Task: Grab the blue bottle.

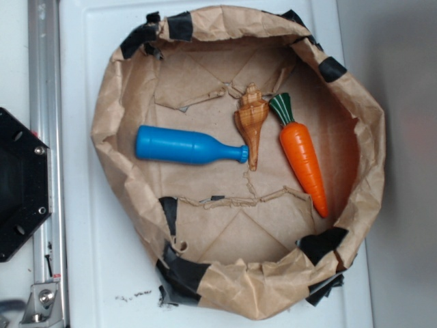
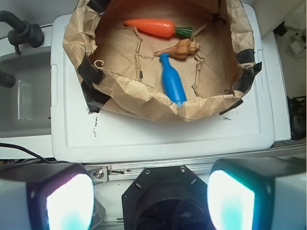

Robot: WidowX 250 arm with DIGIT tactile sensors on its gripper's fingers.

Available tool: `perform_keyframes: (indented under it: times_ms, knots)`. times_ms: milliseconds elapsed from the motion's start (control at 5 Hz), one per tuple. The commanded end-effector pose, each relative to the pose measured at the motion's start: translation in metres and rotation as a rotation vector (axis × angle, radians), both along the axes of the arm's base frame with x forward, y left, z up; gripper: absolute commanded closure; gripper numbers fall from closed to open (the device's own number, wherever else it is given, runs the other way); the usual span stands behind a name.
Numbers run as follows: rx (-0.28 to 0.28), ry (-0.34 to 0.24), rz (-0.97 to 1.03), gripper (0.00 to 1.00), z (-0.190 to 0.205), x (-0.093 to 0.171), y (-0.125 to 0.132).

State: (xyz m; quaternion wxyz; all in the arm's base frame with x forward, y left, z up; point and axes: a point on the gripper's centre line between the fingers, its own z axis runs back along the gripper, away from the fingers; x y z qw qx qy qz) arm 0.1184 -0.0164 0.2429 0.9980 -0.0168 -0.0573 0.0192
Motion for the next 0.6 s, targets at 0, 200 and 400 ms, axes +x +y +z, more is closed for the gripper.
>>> perform_keyframes:
  times_ms: [0, 200, 400]
  knots:
    - [0.0, 0.0, 0.0, 0.0, 0.0, 0.0, 0.0]
    - [0.082, 0.145, 0.178, 0.0, -0.05, 0.048, 0.023]
    - [0.008, -0.03, 0.1, 0.0, -0.088, 0.096, 0.03]
